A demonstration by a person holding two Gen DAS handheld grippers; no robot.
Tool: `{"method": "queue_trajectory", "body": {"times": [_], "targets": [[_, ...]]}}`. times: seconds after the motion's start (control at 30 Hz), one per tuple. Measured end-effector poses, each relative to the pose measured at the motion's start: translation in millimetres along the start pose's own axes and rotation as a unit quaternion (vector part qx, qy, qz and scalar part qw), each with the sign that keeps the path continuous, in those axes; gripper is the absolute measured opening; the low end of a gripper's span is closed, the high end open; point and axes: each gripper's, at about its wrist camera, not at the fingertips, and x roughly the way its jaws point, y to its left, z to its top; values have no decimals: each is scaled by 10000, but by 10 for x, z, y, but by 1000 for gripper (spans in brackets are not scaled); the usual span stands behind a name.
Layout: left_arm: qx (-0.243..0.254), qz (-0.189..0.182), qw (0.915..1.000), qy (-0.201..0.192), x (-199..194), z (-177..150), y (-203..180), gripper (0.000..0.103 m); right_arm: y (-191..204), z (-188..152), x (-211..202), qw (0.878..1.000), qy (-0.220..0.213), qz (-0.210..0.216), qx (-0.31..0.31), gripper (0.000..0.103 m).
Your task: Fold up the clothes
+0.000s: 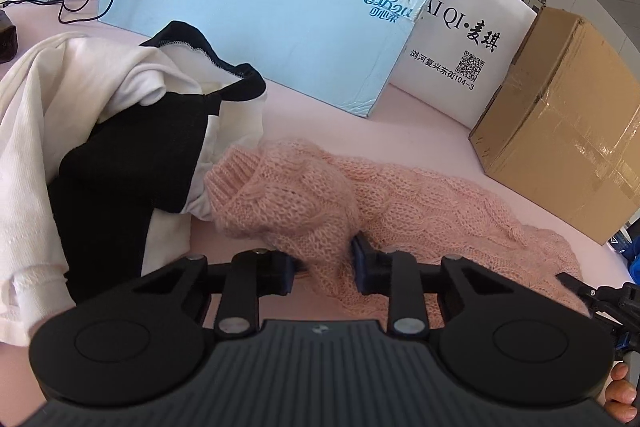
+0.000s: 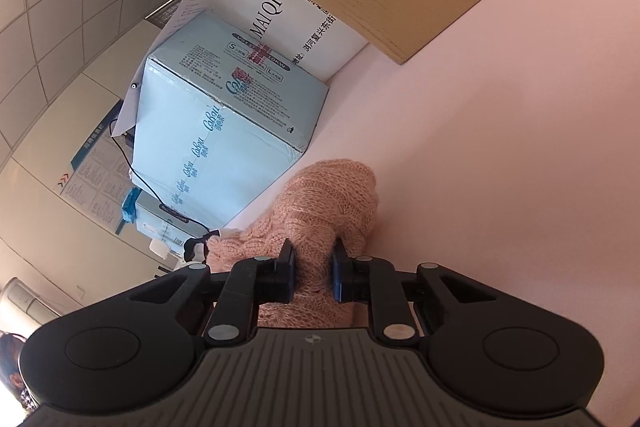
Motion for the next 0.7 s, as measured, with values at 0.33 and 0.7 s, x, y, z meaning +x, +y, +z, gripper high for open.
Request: {"method": "queue_trajectory", "body": {"times": [0.33, 0.7], "targets": [[181, 160, 9997, -76, -107, 26, -97, 21, 269, -42, -117, 9983, -258, 98, -507, 14], [734, -29, 9949, -692, -497, 173, -622, 20, 631, -44, -662, 9893, -972, 138, -1078, 14]]}}
